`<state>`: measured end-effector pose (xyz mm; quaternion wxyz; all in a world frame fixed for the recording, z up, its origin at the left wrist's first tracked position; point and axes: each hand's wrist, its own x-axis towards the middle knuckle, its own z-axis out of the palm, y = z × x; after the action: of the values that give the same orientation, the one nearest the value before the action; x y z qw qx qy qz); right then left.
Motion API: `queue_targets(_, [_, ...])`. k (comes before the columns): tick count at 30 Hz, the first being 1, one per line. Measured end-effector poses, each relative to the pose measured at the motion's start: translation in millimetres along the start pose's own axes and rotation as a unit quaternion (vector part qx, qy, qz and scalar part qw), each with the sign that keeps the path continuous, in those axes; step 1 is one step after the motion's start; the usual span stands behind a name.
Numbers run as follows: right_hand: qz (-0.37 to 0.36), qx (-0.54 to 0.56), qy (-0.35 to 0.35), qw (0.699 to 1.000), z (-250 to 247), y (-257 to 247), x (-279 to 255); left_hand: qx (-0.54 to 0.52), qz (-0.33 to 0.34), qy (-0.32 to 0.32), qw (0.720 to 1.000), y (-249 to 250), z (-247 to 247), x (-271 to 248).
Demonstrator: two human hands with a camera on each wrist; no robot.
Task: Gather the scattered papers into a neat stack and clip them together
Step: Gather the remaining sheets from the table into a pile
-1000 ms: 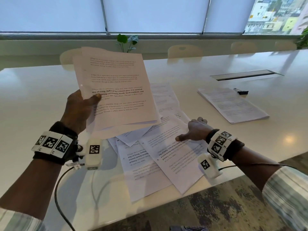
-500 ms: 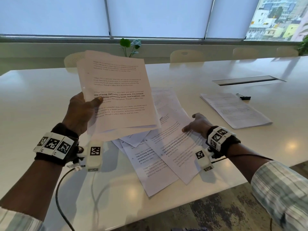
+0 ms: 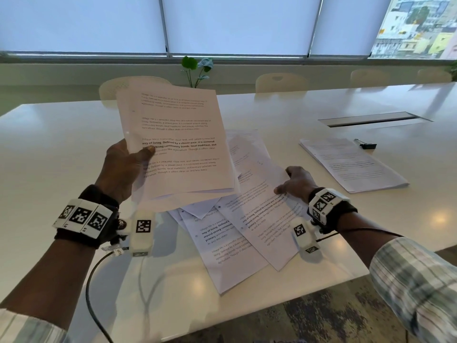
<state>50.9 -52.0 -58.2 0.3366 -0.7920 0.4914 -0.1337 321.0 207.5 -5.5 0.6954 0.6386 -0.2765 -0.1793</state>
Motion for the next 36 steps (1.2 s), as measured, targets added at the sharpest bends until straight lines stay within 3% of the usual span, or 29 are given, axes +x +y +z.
queue_targets(6, [-0.032,-0.041,0.029,0.998,-11,2,0,0.025,-0.010,0.004,1.000,0,4,0])
queue_targets(10, [-0.104,-0.093,0.117,0.983,-31,-6,0,0.054,-0.029,0.005,0.998,-4,10,4])
queue_targets(15, [-0.135,-0.138,0.232,0.953,-66,-24,-5,0.115,-0.063,-0.005,0.991,-16,24,8])
queue_targets(19, [-0.145,-0.110,0.306,0.934,-97,-44,-14,0.134,-0.069,-0.001,0.989,-26,32,9])
queue_targets(23, [-0.148,-0.028,0.336,0.930,-125,-61,-25,0.132,-0.073,-0.001,0.989,-31,40,7])
queue_targets(27, [-0.128,0.115,0.309,0.935,-131,-72,-29,0.117,-0.073,-0.003,0.990,-33,47,6])
queue_targets(31, [-0.100,0.281,0.197,0.934,-96,-65,-15,0.059,-0.072,-0.021,0.995,-32,58,4])
queue_targets(36, [-0.060,0.281,0.058,0.956,-19,-43,4,-0.032,-0.047,-0.091,0.994,-27,73,-3])
